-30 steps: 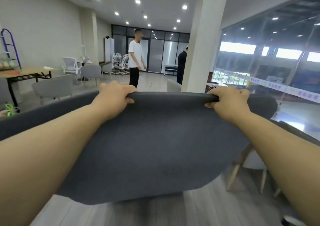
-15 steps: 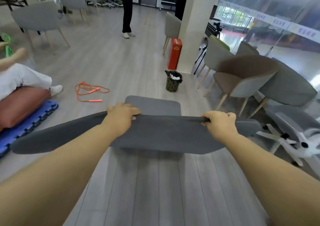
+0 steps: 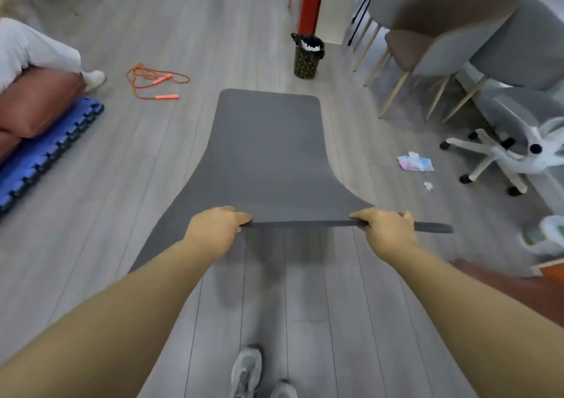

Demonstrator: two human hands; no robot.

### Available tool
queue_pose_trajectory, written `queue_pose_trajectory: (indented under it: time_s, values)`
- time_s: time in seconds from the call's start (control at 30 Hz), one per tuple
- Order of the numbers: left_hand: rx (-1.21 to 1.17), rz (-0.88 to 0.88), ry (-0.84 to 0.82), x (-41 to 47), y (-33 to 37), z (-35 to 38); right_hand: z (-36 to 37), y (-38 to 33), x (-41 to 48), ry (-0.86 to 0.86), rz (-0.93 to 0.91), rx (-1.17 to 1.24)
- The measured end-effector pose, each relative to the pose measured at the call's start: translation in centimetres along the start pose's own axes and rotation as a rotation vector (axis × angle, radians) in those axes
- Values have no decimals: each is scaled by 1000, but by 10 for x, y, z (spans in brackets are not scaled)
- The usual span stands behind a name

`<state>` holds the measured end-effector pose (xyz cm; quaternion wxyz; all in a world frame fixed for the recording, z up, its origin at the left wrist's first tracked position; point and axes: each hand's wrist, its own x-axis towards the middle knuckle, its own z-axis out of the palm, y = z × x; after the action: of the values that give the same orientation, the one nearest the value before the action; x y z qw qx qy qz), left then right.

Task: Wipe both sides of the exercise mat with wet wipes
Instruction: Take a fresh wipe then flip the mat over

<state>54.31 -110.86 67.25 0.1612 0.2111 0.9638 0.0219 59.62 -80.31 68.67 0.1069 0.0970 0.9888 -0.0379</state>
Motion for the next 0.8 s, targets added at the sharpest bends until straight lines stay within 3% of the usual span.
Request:
queue_pose_trajectory:
  time_s: [0.53,0.8]
  values:
    - [118,102,-402,-97,48,231,229,33,-147,-280,48,-73]
    - [51,43,-694,-164,79,355,338,43,-219,-693,13,-22]
